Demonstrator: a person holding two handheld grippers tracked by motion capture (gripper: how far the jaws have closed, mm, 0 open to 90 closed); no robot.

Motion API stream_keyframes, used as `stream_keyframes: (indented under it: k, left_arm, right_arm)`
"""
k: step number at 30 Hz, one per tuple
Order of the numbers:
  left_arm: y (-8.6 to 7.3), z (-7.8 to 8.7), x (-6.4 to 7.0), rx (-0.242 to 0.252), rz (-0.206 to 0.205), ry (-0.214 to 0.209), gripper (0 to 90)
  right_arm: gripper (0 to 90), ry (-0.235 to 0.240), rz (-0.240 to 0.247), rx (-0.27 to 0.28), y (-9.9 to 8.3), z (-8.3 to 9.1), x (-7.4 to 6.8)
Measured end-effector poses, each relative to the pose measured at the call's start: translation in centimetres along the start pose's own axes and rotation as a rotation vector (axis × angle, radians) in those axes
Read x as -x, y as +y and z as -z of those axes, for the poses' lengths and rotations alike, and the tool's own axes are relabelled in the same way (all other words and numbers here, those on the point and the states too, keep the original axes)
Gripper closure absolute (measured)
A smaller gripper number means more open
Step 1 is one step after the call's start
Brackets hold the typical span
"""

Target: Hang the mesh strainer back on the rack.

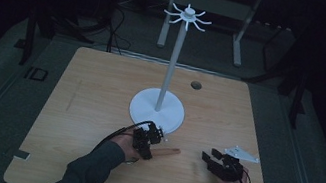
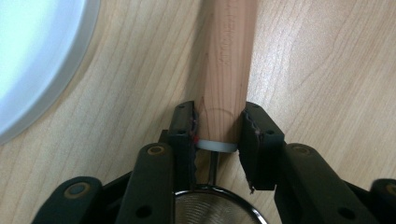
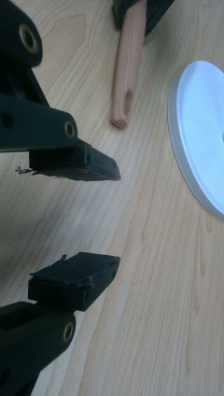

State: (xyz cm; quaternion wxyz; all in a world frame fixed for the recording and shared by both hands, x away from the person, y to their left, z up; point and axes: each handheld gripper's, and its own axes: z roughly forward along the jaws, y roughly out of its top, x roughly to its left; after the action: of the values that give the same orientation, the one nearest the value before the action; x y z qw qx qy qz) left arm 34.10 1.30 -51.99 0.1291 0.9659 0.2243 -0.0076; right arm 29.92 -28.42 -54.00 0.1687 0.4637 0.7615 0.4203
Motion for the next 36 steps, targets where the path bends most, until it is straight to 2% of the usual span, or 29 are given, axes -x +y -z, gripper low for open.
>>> stream_keyframes:
  k: [6,10,24,36]
  left_arm:
    - [0.1,0.1,0.3,0.020,0.005,0.006,69.1]
    - [0.0,0.7,0.2,0.058,0.009,0.013,69.2]
    - [-0.3,3.2,0.1,0.207,0.076,0.075,69.3]
    - [-0.4,4.4,0.2,0.276,0.108,0.099,69.3]
  right_arm:
    - [51.5,0.001,-0.001,0.001,0.0,0.0,0.0]
    - [51.5,0.001,-0.001,-0.001,0.0,0.0,0.0]
    - [51.2,0.002,0.002,-0.003,0.0,-0.1,-0.1]
    - [51.0,0.000,0.001,-0.005,-0.1,-0.2,-0.1]
